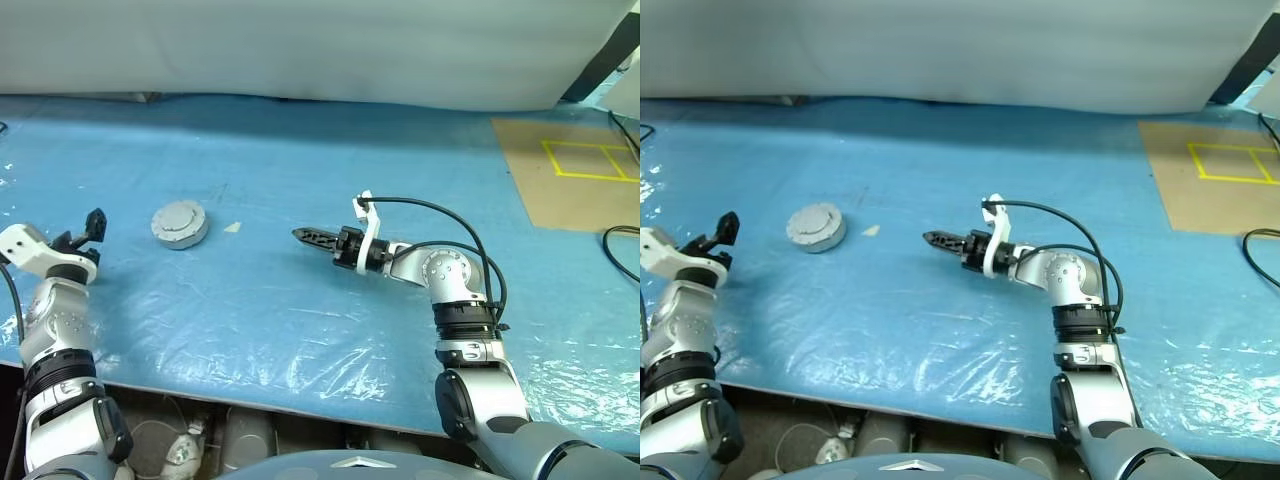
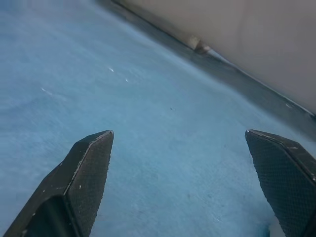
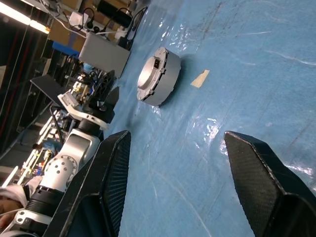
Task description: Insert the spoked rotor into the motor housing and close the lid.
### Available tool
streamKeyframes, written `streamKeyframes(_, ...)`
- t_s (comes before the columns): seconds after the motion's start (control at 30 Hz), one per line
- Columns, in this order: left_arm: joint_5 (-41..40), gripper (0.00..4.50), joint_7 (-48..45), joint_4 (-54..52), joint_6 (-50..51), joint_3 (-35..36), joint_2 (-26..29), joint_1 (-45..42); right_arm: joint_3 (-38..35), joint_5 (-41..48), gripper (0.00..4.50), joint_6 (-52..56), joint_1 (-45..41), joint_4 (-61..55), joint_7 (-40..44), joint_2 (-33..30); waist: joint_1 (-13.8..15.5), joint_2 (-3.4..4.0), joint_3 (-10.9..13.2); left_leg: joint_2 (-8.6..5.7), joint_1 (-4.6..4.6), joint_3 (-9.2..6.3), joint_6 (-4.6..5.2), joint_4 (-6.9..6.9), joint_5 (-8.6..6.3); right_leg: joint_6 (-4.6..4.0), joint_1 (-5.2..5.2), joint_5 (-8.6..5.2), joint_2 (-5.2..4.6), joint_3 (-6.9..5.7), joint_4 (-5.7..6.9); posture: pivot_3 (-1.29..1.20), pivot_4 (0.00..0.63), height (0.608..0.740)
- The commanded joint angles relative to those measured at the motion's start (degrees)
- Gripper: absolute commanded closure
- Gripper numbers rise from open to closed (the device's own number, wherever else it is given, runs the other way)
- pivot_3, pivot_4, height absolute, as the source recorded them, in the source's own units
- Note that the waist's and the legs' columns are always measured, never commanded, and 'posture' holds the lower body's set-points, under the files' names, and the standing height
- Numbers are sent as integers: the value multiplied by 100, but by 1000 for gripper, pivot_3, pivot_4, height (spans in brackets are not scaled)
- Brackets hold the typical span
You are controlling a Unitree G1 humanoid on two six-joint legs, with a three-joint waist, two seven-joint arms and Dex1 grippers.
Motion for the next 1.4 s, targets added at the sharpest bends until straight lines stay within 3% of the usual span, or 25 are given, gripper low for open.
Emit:
streamKeyframes(0.03,-472,11,-334,-997,276,140,-19,151,12,-10,1372,-227,12,-244,142,-100,1,-5,-1,2,0,0,0,1,0,0,0,0,-3,0,0,0,150,740)
streamKeyframes(0.13,-1457,11,-146,-2652,1271,-26,-328,338,-31,-95,1372,-769,198,-680,295,-260,11,-8,-1,3,-3,1,0,2,0,0,1,0,-10,-3,1,0,150,740)
streamKeyframes(0.27,-2046,11,-178,-4137,2156,-602,-505,686,-41,-324,1372,-1393,363,-952,357,-503,-10,-9,-1,-1,-2,7,0,2,0,0,1,0,-20,-2,1,0,150,740)
streamKeyframes(0.33,-2053,11,-353,-4623,2397,-1011,-479,837,34,-271,1372,-1357,467,-1065,546,-687,-33,-8,-1,-3,7,10,1,1,0,0,2,0,-19,1,4,0,150,740)
streamKeyframes(0.43,-1312,11,-827,-5203,2384,-2096,-297,964,308,-706,1372,-1718,525,-1127,492,-913,-37,-7,0,-6,11,13,1,-3,0,-1,1,0,-1,6,0,0,150,740)
streamKeyframes(0.53,-126,11,-1446,-4937,1788,-3162,-116,985,608,-1366,1372,-2312,504,-1054,232,-996,-38,-2,-2,0,15,13,2,-3,1,-2,0,0,11,9,0,0,150,740)
streamKeyframes(0.67,427,11,-1941,-4231,1310,-3644,-248,698,1475,-2325,1372,-3112,744,-1485,247,-1226,-45,1,-1,-2,21,18,2,-4,1,-1,1,0,13,18,-3,0,150,740)
streamKeyframes(1.13,697,11,-2133,-3929,1096,-3443,-456,591,1520,-3228,1372,-3674,804,-1300,-410,-1123,-160,1,-1,-5,21,16,1,-7,0,-2,4,0,15,21,-2,0,150,740)
streamKeyframes(1.4,688,11,-2144,-3978,1176,-3336,-466,563,1701,-3529,1372,-4045,815,-1311,-317,-1091,-175,1,-1,-5,21,16,2,-9,0,-3,3,0,16,22,-2,0,150,740)
